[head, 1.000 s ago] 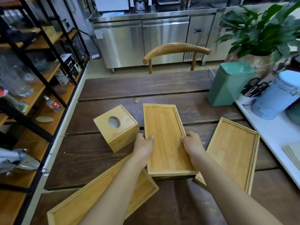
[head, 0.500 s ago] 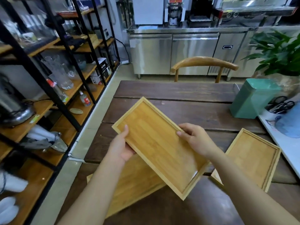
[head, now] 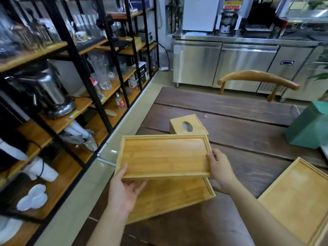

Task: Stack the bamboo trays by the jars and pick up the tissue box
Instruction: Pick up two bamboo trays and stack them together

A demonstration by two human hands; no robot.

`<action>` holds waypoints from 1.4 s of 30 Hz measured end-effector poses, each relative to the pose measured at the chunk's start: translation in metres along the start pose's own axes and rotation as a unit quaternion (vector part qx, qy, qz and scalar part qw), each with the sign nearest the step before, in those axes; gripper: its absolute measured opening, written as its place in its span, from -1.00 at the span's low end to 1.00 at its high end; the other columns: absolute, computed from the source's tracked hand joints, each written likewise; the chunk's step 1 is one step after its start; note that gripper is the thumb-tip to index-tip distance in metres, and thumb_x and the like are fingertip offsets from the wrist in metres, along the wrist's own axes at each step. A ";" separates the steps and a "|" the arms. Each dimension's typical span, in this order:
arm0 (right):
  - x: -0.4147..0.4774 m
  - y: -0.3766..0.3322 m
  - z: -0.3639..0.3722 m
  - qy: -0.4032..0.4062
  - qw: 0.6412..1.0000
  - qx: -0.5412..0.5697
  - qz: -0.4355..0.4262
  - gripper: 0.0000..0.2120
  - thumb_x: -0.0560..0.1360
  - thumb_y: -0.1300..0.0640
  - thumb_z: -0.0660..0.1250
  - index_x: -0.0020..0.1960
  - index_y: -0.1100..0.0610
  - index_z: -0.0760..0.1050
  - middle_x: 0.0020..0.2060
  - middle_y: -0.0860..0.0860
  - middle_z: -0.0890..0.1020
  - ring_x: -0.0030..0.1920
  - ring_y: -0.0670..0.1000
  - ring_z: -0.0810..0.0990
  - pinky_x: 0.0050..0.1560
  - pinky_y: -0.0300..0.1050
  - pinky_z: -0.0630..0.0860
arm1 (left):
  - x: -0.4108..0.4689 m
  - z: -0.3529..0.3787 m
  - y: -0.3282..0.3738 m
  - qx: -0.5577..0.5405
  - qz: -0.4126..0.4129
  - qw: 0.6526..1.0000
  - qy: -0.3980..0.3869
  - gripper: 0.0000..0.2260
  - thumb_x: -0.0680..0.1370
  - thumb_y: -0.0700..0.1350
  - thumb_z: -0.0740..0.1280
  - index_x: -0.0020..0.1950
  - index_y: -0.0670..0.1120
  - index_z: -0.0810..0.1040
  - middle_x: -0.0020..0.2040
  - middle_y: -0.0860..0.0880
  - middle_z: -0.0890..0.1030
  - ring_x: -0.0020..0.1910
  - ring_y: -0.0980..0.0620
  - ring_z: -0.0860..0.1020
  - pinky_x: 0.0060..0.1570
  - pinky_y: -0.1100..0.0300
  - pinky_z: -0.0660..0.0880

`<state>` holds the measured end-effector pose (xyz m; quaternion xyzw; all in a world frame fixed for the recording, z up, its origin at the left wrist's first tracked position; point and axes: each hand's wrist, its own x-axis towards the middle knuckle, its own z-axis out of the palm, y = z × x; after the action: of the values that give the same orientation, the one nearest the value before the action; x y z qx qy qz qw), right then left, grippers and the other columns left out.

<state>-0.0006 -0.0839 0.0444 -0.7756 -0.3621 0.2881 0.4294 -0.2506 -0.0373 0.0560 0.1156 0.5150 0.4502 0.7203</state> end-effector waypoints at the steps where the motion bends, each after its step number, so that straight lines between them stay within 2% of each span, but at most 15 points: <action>1: 0.001 0.004 0.000 -0.002 1.000 -0.015 -0.004 -0.73 0.59 0.14 0.05 0.17 0.19 0.45 -0.10 0.01 0.56 -0.05 0.04 0.49 -0.06 0.01 0.45 | 0.003 -0.010 0.001 0.047 0.014 0.999 0.019 -0.75 0.55 -0.07 0.31 0.22 -0.05 0.46 0.09 -0.13 0.54 0.03 -0.14 0.54 -0.14 -0.06 0.54; 3: 0.001 0.013 -0.002 -0.020 0.998 -0.056 -0.008 -0.74 0.60 0.14 0.05 0.13 0.20 0.45 -0.06 0.08 0.57 -0.06 0.05 0.49 -0.11 -0.08 0.36 | 0.009 -0.026 0.002 0.205 0.038 0.976 0.069 -0.85 0.56 -0.11 0.32 0.08 -0.14 0.52 0.07 -0.15 0.54 0.02 -0.15 0.55 -0.18 -0.03 0.58; 5: 0.001 0.021 -0.001 -0.039 0.995 -0.094 -0.008 -0.74 0.60 0.13 0.04 0.12 0.21 0.45 -0.10 0.07 0.55 -0.08 0.06 0.49 -0.17 -0.11 0.35 | 0.014 -0.038 -0.003 0.370 0.050 0.924 0.080 -0.91 0.57 -0.15 0.31 -0.06 -0.16 0.53 0.04 -0.17 0.56 0.00 -0.15 0.57 -0.22 0.01 0.60; 9: 0.004 0.036 0.006 -0.046 0.987 -0.154 0.001 -0.71 0.60 0.09 0.04 0.10 0.23 0.44 -0.04 0.18 0.60 -0.06 0.15 0.53 -0.11 -0.01 0.42 | 0.020 -0.057 -0.018 0.635 0.068 0.768 0.059 -0.78 0.58 -0.07 0.26 -0.11 -0.19 0.57 -0.12 -0.14 0.63 -0.09 -0.16 0.63 -0.05 -0.12 0.62; 12: 0.002 0.042 0.013 -0.031 0.973 -0.227 -0.010 -0.70 0.59 0.06 0.02 0.04 0.22 0.44 -0.03 0.20 0.60 -0.03 0.23 0.55 -0.04 0.09 0.49 | 0.017 -0.061 -0.022 0.732 0.093 0.672 0.064 -0.78 0.60 -0.02 0.19 -0.10 -0.12 0.54 -0.12 -0.11 0.62 -0.09 -0.16 0.62 -0.01 -0.06 0.57; 16: -0.001 0.049 0.021 -0.034 0.958 -0.284 -0.031 -0.69 0.59 0.09 -0.01 0.02 0.28 0.41 0.06 0.22 0.52 0.01 0.27 0.51 -0.03 0.10 0.45 | 0.015 -0.062 -0.022 0.785 0.121 0.604 0.070 -0.78 0.61 -0.03 0.15 -0.09 -0.11 0.50 -0.09 -0.12 0.62 -0.06 -0.15 0.61 -0.10 0.06 0.50; 21: -0.008 0.059 0.026 -0.041 0.951 -0.307 -0.024 -0.71 0.59 0.07 0.01 0.04 0.26 0.40 0.07 0.18 0.47 -0.02 0.24 0.52 -0.07 0.09 0.46 | 0.016 -0.066 -0.017 0.806 0.118 0.575 0.069 -0.76 0.60 0.02 0.18 -0.19 -0.07 0.45 -0.13 -0.08 0.62 -0.10 -0.11 0.61 -0.17 0.08 0.47; 24: -0.005 0.060 0.024 -0.024 0.945 -0.324 -0.031 -0.72 0.57 0.08 0.08 -0.02 0.26 0.46 -0.02 0.17 0.53 -0.03 0.21 0.53 -0.07 0.06 0.48 | 0.016 -0.067 -0.017 0.795 0.127 0.587 0.084 -0.77 0.59 0.06 0.20 -0.06 -0.07 0.49 -0.08 -0.04 0.59 -0.07 -0.05 0.60 -0.11 0.06 0.54; 26: -0.003 0.062 0.024 -0.023 0.950 -0.311 -0.021 -0.70 0.56 0.09 0.11 -0.08 0.30 0.49 -0.07 0.19 0.54 -0.05 0.22 0.53 -0.05 0.05 0.46 | 0.021 -0.067 -0.019 0.764 0.091 0.633 0.083 -0.68 0.57 0.09 0.23 0.11 -0.14 0.52 0.13 -0.11 0.53 0.09 -0.09 0.56 0.04 0.02 0.53; 29: 0.002 0.063 0.026 -0.044 0.966 -0.255 0.031 -0.66 0.57 0.09 0.11 -0.17 0.31 0.50 -0.07 0.22 0.52 -0.12 0.14 0.46 -0.09 -0.02 0.39 | 0.028 -0.060 -0.022 0.729 0.025 0.678 0.088 -0.59 0.57 0.10 0.23 0.22 -0.18 0.55 0.46 -0.19 0.28 0.41 -0.21 0.27 0.36 -0.10 0.30; 31: 0.003 0.062 0.026 -0.055 0.971 -0.224 0.057 -0.67 0.57 0.10 0.11 -0.21 0.28 0.48 -0.10 0.21 0.50 -0.17 0.11 0.42 -0.15 -0.08 0.31 | 0.029 -0.052 -0.025 0.703 0.024 0.702 0.113 -0.57 0.58 0.07 0.23 0.26 -0.24 0.53 0.53 -0.18 0.15 0.48 -0.21 0.11 0.41 -0.13 0.19; 34: 0.005 0.063 0.026 -0.053 0.973 -0.212 0.073 -0.68 0.57 0.10 0.13 -0.18 0.30 0.50 -0.12 0.18 0.48 -0.17 0.10 0.43 -0.15 -0.08 0.31 | 0.028 -0.045 -0.028 0.603 0.046 0.777 0.173 -0.58 0.55 -0.01 0.31 0.22 -0.33 0.52 0.47 -0.19 0.26 0.42 -0.22 0.20 0.37 -0.18 0.25; 37: 0.006 0.065 0.027 -0.046 0.974 -0.202 0.088 -0.68 0.57 0.10 0.14 -0.11 0.33 0.53 -0.10 0.17 0.49 -0.15 0.11 0.45 -0.14 -0.06 0.35 | 0.030 -0.043 -0.026 0.533 0.023 0.822 0.197 -0.53 0.50 -0.04 0.38 0.29 -0.32 0.46 0.38 -0.21 0.35 0.35 -0.22 0.29 0.22 -0.13 0.37; 39: 0.007 0.069 0.027 -0.045 0.975 -0.196 0.093 -0.69 0.57 0.10 0.14 -0.13 0.31 0.52 -0.12 0.18 0.50 -0.17 0.11 0.45 -0.16 -0.07 0.34 | 0.031 -0.044 -0.023 0.481 0.000 0.857 0.188 -0.56 0.45 -0.05 0.43 0.25 -0.26 0.51 0.29 -0.21 0.47 0.27 -0.21 0.40 0.16 -0.10 0.43; 42: 0.009 0.073 0.025 -0.040 0.977 -0.190 0.082 -0.70 0.57 0.10 0.15 -0.27 0.23 0.43 -0.18 0.16 0.48 -0.20 0.11 0.43 -0.18 -0.09 0.30 | 0.029 -0.042 -0.016 0.413 -0.022 0.903 0.119 -0.79 0.47 -0.16 0.42 0.06 -0.20 0.56 0.05 -0.18 0.62 0.04 -0.15 0.55 0.04 -0.03 0.48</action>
<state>0.0086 -0.0923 -0.0322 -0.8582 -0.3619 0.2788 0.2340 -0.2760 -0.0362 0.0086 0.3369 0.7388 0.1913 0.5515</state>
